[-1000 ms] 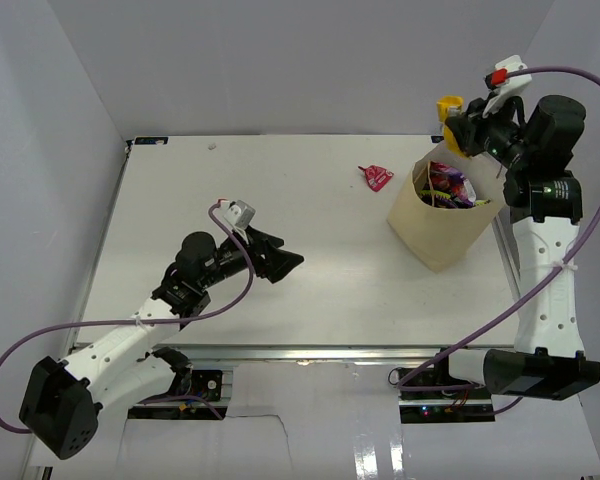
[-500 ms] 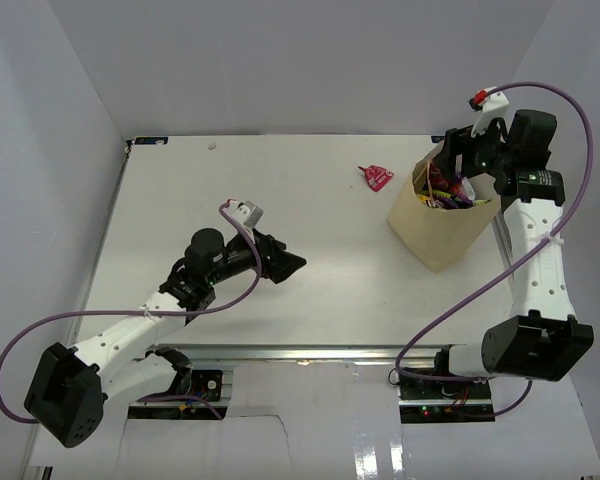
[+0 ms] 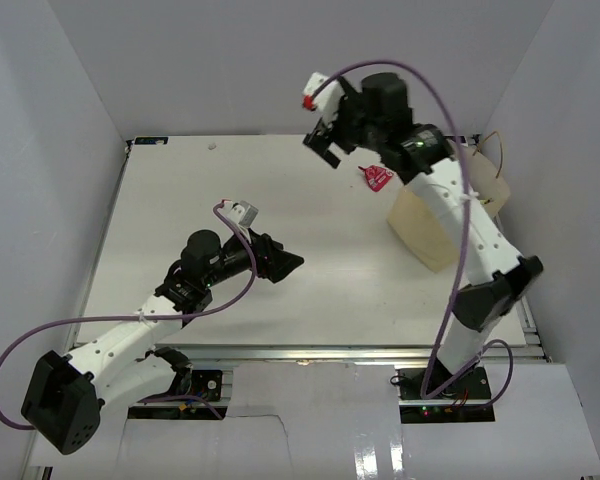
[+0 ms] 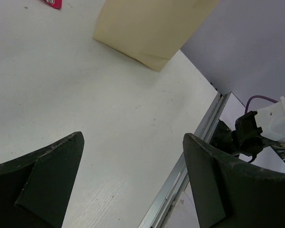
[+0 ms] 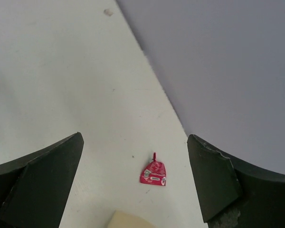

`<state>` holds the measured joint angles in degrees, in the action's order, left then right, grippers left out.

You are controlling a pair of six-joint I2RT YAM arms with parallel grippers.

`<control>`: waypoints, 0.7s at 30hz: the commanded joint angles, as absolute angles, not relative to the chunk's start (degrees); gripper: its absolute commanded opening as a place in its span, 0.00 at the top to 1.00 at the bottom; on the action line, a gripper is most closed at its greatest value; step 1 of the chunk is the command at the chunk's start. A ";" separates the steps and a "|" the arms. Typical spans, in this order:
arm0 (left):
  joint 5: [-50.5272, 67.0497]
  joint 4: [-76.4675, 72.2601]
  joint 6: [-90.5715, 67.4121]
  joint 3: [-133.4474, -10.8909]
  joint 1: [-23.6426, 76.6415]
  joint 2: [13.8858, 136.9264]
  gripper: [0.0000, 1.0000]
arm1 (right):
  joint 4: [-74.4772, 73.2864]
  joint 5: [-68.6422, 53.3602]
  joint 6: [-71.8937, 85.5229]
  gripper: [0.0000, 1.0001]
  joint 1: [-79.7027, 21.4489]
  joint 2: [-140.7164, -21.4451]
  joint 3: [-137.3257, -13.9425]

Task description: Place the snacks into the paper bag

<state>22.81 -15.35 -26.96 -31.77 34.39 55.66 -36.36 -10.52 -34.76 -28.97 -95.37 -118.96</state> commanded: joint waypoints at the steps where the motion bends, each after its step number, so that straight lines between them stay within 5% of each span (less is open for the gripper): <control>1: 21.53 -12.22 -27.25 -32.87 34.01 53.71 0.04 | -41.57 7.36 -38.69 0.04 -33.83 -106.21 -121.36; 8: 18.28 -10.11 -30.41 -28.39 34.01 47.20 0.04 | -41.31 31.09 -33.40 0.08 -33.40 -127.16 -131.84; 15: 16.44 -7.21 -31.90 -27.25 33.93 45.26 0.04 | -39.64 32.08 -30.50 0.00 -28.75 -136.66 -132.63; 21: 15.82 -8.44 -32.61 -26.19 33.93 46.14 0.04 | -38.76 29.62 -29.79 0.16 -25.05 -140.70 -132.01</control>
<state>16.88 -8.40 -31.94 -26.59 34.24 46.15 -40.71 28.82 -31.05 -26.22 -139.37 -129.25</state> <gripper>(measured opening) 0.954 0.844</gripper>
